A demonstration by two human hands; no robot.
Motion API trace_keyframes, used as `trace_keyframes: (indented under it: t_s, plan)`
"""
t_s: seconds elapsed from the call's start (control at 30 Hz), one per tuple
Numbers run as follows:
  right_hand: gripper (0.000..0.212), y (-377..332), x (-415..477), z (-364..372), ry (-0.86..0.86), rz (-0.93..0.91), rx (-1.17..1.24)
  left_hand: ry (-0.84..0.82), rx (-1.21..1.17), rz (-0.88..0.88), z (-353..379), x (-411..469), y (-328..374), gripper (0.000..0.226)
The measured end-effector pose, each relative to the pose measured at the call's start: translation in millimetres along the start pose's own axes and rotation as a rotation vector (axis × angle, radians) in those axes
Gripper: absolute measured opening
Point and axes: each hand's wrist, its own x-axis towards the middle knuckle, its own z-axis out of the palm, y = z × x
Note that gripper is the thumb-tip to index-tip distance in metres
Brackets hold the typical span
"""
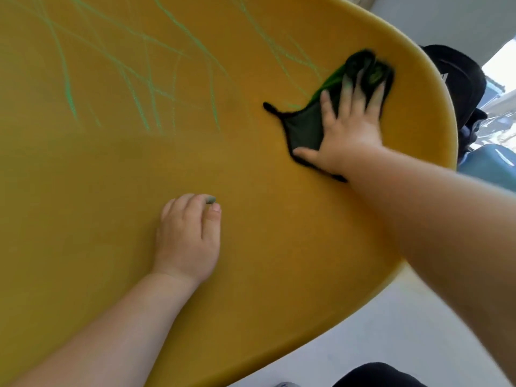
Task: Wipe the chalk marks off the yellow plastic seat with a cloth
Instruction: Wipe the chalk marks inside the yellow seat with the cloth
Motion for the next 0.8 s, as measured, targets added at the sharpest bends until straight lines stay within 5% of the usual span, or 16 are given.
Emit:
trace_keyframes:
  t_s: [0.17,0.3,0.4,0.53,0.63,0.8]
  plan:
    - [0.116,-108,-67,13,-0.175,-0.239,0.381,-0.025,0.330,-0.053,-5,6,-11,0.070]
    - [0.111,-85,-80,22,-0.132,-0.449,0.260,-0.102,0.374,-0.130,-15,10,-10,0.075]
    - [0.118,-5,-26,18,0.066,-0.252,-0.012,-0.149,0.442,-0.150,-16,10,-7,0.070]
    - [0.126,45,30,-11,0.094,-0.046,-0.210,-0.180,0.493,-0.155,-14,14,-6,0.067]
    - [0.128,-2,22,-2,0.058,-0.043,-0.013,-0.200,0.506,-0.180,-15,15,-7,0.066]
    - [0.120,-109,-39,12,-0.107,-0.299,0.360,-0.190,0.507,-0.185,-16,16,-7,0.065]
